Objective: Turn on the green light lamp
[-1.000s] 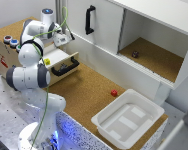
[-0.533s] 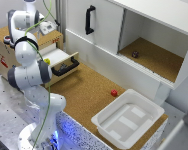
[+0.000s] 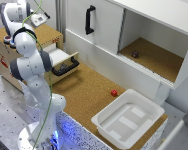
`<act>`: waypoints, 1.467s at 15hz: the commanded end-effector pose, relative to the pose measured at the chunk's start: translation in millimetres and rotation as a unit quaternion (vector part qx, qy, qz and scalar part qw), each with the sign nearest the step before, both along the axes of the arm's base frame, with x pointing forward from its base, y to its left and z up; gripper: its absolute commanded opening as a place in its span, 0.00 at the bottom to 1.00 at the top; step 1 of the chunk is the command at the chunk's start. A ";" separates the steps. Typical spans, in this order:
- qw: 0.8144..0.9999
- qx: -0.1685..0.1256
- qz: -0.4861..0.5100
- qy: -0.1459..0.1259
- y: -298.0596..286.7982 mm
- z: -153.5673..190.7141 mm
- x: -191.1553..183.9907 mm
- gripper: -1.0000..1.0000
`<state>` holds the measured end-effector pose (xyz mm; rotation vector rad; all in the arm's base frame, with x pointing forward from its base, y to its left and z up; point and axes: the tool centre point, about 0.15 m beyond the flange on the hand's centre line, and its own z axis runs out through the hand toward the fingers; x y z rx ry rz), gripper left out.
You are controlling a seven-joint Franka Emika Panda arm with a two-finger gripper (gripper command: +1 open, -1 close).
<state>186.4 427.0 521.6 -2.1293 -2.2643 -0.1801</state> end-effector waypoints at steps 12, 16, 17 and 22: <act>1.000 0.002 0.017 0.000 9.1 -47.2 -21.3 0.00; 1.000 -0.028 -0.004 0.006 24.0 -61.7 -19.7 0.00; 0.999 -0.033 -0.006 0.008 26.4 -65.3 -19.0 0.00; 0.999 -0.048 -0.020 0.011 39.6 -85.9 -16.2 0.00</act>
